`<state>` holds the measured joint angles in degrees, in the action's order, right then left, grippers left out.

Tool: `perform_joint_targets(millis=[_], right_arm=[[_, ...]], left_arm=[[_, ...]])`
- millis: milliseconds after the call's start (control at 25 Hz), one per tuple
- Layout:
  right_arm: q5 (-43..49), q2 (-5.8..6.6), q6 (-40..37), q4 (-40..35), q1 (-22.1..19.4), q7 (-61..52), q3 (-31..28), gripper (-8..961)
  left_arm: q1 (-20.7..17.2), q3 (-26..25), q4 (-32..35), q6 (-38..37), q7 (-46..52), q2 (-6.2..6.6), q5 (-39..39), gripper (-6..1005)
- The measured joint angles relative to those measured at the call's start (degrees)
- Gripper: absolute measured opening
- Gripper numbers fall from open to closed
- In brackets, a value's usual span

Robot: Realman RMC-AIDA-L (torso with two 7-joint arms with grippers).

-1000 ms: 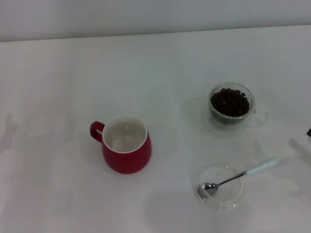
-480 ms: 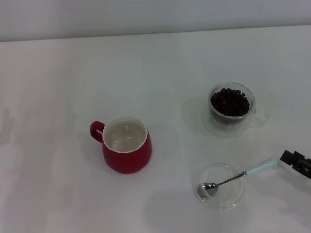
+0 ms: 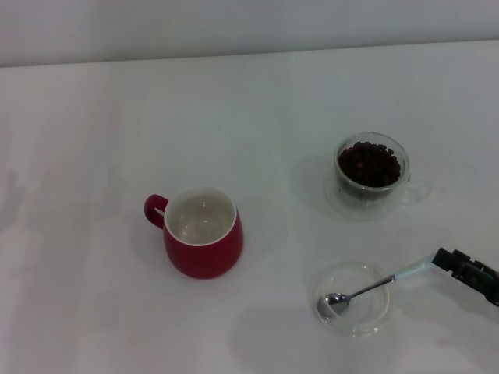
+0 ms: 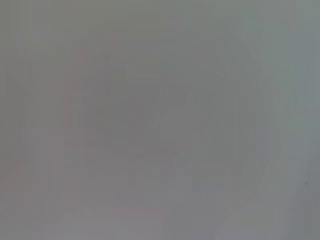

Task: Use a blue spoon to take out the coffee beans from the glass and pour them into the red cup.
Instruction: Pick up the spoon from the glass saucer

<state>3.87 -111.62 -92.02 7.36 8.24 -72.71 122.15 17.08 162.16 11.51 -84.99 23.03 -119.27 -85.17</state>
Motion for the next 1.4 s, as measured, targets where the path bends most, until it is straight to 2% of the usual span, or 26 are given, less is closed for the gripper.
perform_joint_targets(millis=[520,840,1040,1400], right_arm=[[0.0,-1.53,1.1,-0.1,1.4,-0.2,1.6,869],[-0.1,-1.67,2.4,-0.5,1.6,-0.6,2.1,826],[-0.3,-1.67,2.9,-0.5,1.8,-1.0,2.0,595],[-0.1,-1.67,2.9,-0.4,2.4,-1.8,2.1,413]], left_arm=[[0.0,0.0,0.0,0.0,0.0,0.0,0.0,897],[-0.4,0.0,0.0,0.0,0.0,0.0,0.0,896],[-0.5,0.0,0.0,0.0,0.0,0.0,0.0,896],[-0.4,0.0,0.0,0.0,0.0,0.08,0.0,896]])
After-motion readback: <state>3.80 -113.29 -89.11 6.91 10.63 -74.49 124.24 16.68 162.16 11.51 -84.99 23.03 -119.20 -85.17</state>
